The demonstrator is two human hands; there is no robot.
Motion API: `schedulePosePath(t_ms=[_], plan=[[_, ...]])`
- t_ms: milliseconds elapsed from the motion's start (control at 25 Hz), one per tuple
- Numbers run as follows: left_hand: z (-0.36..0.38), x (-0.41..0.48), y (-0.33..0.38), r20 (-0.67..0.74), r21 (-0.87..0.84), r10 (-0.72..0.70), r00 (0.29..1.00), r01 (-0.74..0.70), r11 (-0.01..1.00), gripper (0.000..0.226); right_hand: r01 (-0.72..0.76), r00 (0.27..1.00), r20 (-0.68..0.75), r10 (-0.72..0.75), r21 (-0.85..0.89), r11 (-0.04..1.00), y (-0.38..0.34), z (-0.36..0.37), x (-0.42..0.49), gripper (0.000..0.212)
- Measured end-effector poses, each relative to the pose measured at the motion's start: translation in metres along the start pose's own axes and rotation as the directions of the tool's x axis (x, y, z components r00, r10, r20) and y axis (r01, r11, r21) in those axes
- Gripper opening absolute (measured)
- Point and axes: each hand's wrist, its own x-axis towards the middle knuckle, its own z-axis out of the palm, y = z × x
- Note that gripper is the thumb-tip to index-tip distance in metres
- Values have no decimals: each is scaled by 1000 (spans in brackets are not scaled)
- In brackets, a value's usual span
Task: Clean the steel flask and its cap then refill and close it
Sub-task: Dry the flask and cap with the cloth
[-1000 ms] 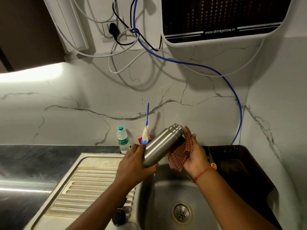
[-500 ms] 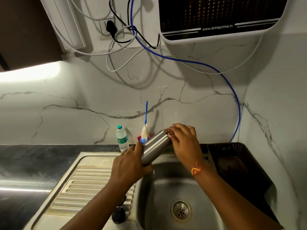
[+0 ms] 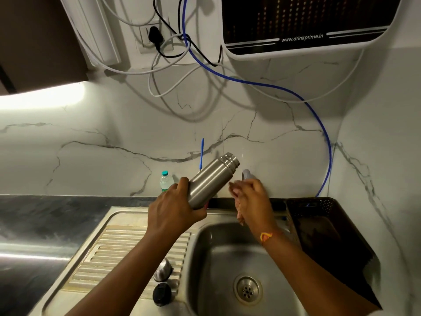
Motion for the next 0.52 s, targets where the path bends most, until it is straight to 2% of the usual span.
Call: schedulePosePath(t_ms=[40, 120, 200, 240, 320, 400, 520], plan=[[0, 1, 0, 2, -8, -20, 1000, 20, 1000, 72, -93, 992, -76, 104, 131, 987, -3, -1, 4, 12], [2, 0, -3, 26, 6, -40, 999, 40, 999, 71, -158, 953, -210, 216, 261, 952, -3, -4, 10, 8], [8, -5, -8, 62, 9, -33, 998, 32, 999, 71, -197, 922, -243, 301, 373, 907, -8, -6, 15, 12], [11, -7, -8, 73, 10, -27, 997, 27, 1000, 71, -180, 923, -252, 290, 383, 906, -8, -7, 16, 13], [17, -10, -5, 82, 38, -7, 997, 4, 999, 73, -34, 958, -265, 109, 272, 962, -8, -5, 13, 8], [23, -12, -3, 77, 90, 29, 997, -36, 995, 77, 187, 958, -223, -177, 22, 982, -5, -1, 8, 15], [24, -13, -4, 45, 168, 71, 996, -78, 983, 79, 351, 917, -71, -393, -324, 879, 0, -1, 14, 18]])
